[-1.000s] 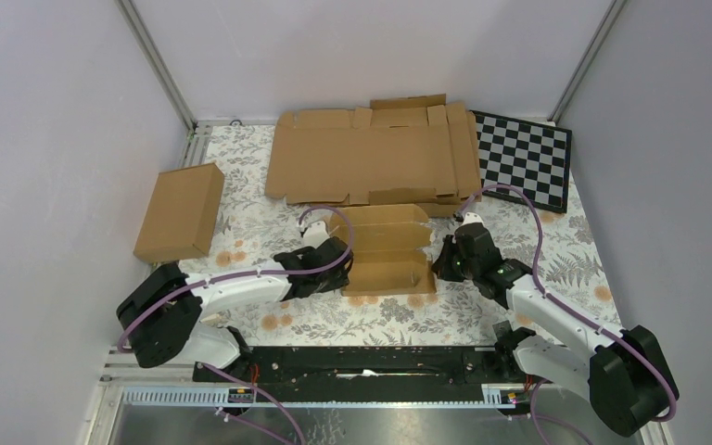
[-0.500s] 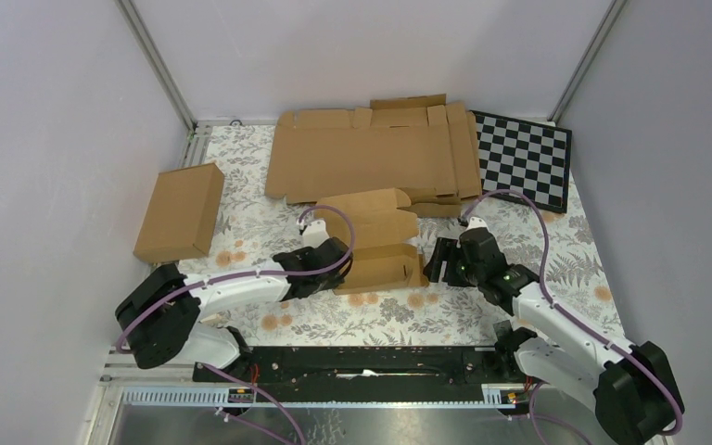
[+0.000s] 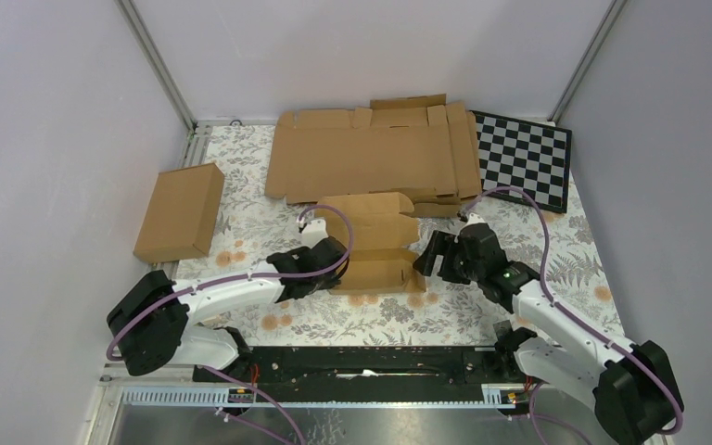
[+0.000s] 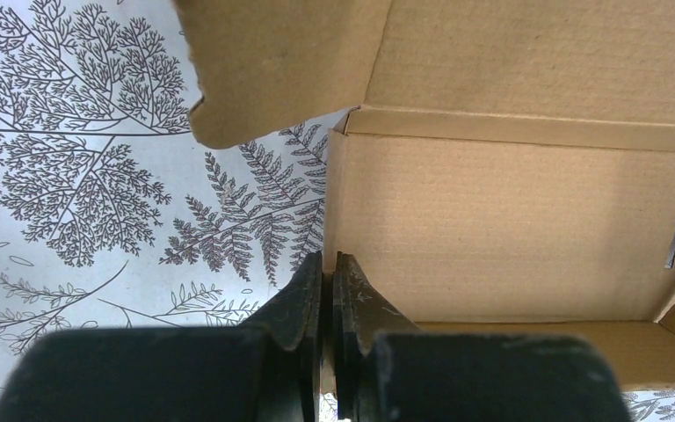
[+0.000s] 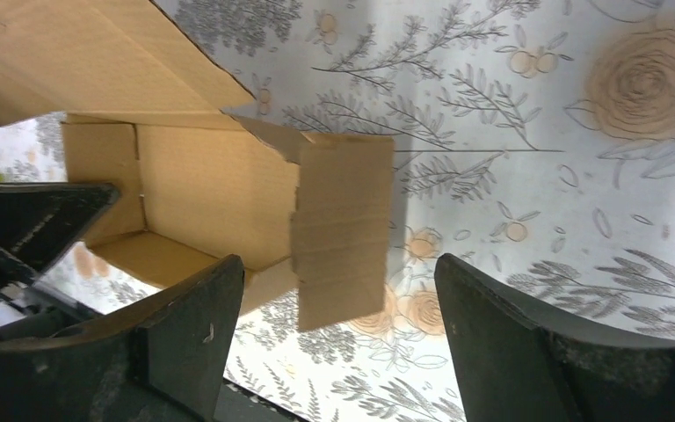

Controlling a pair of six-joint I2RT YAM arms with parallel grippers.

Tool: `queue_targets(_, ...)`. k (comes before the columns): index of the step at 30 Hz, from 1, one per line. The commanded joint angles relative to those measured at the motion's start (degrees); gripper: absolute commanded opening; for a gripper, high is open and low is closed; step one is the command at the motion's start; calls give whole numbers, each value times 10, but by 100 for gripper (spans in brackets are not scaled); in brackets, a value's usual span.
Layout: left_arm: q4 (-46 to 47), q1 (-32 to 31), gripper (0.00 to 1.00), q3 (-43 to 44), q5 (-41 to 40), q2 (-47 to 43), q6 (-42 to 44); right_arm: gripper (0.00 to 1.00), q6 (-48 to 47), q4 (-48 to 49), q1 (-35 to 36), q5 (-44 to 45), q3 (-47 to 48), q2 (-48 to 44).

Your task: Fold the paper box

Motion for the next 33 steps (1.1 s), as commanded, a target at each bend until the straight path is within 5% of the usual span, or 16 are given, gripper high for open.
queue_targets(1,12,-1,0,17,-5,-16,15,89,52,71,-2,-56,-1,26)
queue_targets(11,31,-1,0,7,7,-24,22,82,-13,11,-3,41,31,104)
queue_targets(20,44,-1,0,0,6,-27,41,48,-25,-6,-2,111,53,121)
queue_targets(33,62,-2,0,-4,18,-22,55,46,-30,46,-2,56,93,178)
